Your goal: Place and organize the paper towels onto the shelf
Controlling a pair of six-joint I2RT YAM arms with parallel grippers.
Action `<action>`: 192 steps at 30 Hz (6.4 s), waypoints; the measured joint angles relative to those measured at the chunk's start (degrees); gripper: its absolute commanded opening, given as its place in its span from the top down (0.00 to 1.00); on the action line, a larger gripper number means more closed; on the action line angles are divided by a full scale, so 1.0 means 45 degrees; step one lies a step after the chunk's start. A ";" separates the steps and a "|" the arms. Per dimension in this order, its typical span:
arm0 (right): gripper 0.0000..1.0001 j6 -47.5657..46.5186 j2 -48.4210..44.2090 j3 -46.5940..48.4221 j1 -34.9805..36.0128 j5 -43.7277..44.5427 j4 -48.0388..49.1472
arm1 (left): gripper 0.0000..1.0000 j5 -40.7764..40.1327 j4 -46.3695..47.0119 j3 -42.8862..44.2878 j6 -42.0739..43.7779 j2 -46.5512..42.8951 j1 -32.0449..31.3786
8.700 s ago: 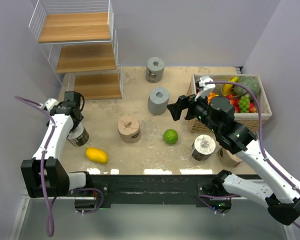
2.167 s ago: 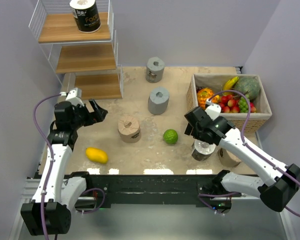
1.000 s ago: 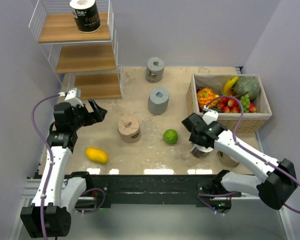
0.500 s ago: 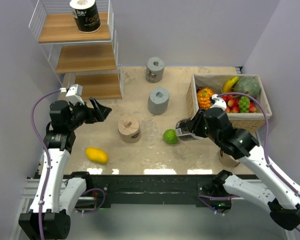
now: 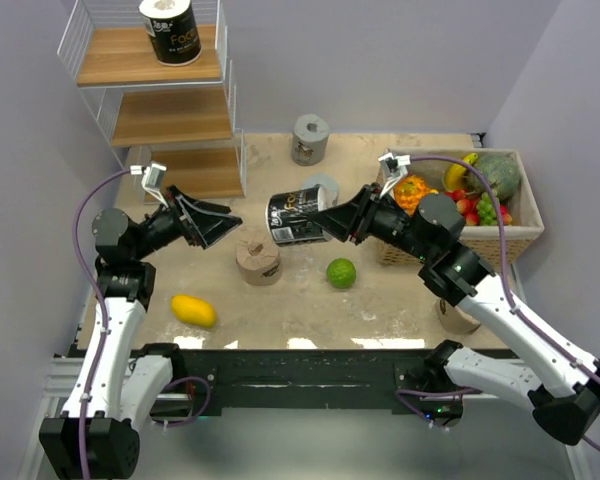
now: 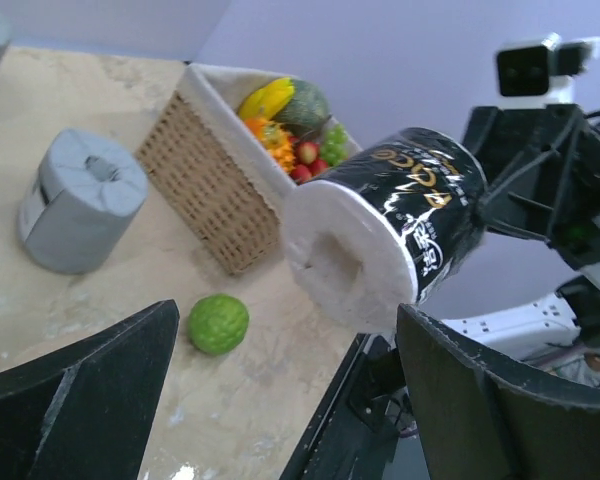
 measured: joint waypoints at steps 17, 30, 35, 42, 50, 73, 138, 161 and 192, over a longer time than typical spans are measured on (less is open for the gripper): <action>0.66 0.2297 0.2229 -0.0223 -0.0015 -0.3254 0.6955 | 0.04 0.1044 0.5994 0.0000 -0.4337 0.0423 -0.0743; 0.67 0.2531 0.2215 -0.0311 -0.0053 -0.3400 0.7597 | 0.05 0.0287 0.5231 0.0024 -0.4415 -0.0092 -0.1180; 0.67 0.2424 0.1996 -0.0461 -0.0078 -0.2866 0.7237 | 0.05 -0.0155 0.3517 0.0495 -0.3750 -0.0131 -0.1229; 0.66 0.2045 0.1277 -0.0461 -0.0063 -0.2399 0.6601 | 0.04 -0.0738 0.1559 0.1807 -0.2900 0.0131 -0.1263; 0.66 0.2016 0.1151 -0.0607 -0.0053 -0.2079 0.6591 | 0.04 -0.0860 0.1579 0.2521 -0.3011 0.0131 -0.1263; 0.66 0.3084 0.2890 -0.0631 -0.0015 -0.2069 0.7873 | 0.10 -0.0141 0.4566 0.1069 -0.4911 0.0287 -0.1477; 0.01 -0.2477 -0.3322 -0.0068 0.0418 0.3157 -0.1141 | 0.60 -1.6908 -1.1730 1.9254 0.8548 0.9199 -0.1676; 0.01 -0.3283 -0.3366 0.0384 0.0418 0.3604 -0.1535 | 0.55 -1.7388 -0.9384 1.9603 0.9670 1.0943 -0.1175; 0.01 -0.3497 -0.3483 0.1030 0.0418 0.4187 -0.1919 | 0.48 -1.4052 -0.6076 2.0682 0.9704 1.3041 0.1088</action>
